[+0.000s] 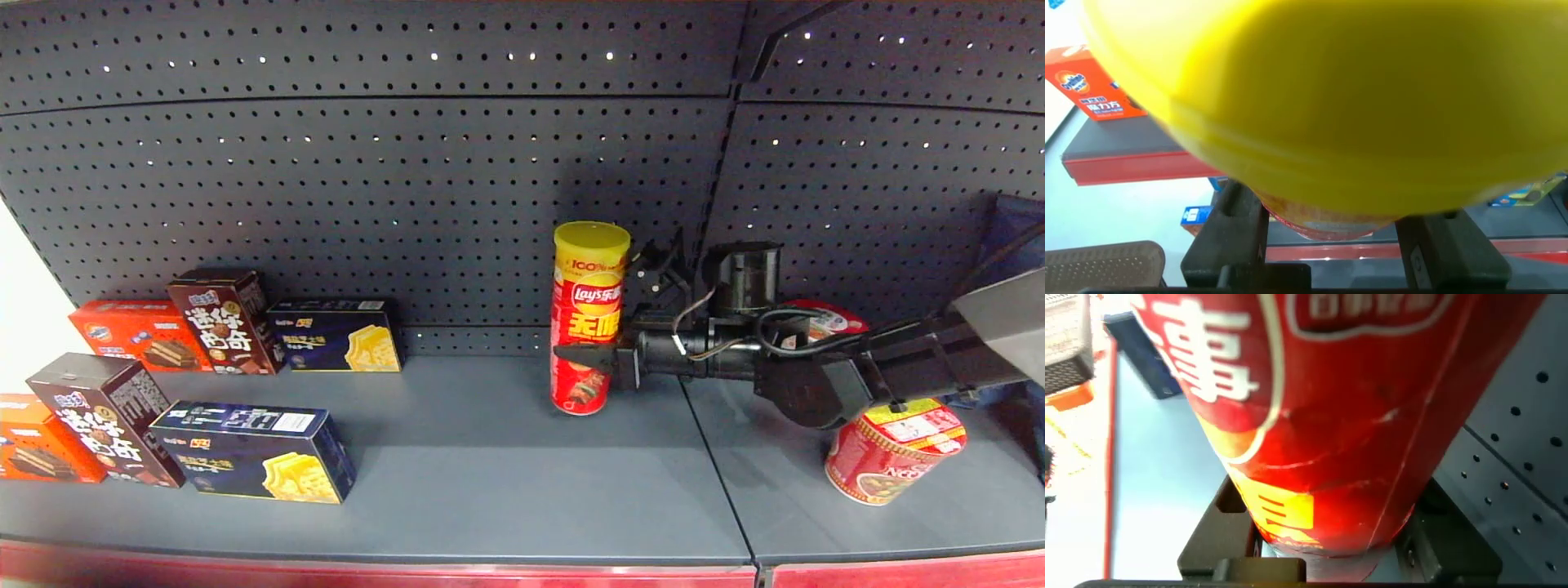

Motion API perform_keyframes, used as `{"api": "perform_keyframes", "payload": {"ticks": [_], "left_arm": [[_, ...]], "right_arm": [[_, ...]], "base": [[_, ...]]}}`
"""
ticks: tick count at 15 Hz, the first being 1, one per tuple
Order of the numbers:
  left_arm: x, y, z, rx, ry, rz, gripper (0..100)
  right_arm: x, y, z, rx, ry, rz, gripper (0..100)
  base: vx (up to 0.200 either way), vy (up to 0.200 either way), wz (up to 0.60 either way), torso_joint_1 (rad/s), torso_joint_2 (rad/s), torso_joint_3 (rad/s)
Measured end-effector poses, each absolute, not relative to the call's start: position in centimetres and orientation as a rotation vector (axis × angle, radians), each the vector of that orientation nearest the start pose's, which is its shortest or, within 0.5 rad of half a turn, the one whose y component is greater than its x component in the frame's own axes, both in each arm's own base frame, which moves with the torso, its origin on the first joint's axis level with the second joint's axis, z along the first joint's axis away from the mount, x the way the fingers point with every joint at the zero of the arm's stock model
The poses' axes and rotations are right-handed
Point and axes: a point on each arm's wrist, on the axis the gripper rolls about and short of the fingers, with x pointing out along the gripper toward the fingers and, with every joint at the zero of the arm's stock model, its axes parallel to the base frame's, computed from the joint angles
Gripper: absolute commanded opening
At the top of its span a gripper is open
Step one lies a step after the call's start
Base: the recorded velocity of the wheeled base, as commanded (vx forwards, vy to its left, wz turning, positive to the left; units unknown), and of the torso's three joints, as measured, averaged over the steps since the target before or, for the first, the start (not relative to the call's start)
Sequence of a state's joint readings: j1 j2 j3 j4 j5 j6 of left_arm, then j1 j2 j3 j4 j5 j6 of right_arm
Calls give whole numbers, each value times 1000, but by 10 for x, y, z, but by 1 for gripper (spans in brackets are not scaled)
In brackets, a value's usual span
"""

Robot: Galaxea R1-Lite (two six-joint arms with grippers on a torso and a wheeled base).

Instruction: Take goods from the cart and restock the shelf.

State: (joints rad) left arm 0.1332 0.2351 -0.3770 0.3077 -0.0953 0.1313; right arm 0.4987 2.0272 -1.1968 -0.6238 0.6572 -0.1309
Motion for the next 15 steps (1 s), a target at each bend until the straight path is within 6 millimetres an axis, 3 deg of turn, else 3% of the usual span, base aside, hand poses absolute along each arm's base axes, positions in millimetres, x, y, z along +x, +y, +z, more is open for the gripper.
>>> {"api": "perform_keyframes", "payload": {"ticks": [9,15], "left_arm": [[-30,-6,157,113,141,37,0],[-31,-6,160,115,124,37,0]], "right_arm": [[247,171,202,-117,176,1129,0],[209,155,202,-114,147,1118,0]], "base": [[0,0,0,0,0,0],[0,0,0,0,0,0]]}}
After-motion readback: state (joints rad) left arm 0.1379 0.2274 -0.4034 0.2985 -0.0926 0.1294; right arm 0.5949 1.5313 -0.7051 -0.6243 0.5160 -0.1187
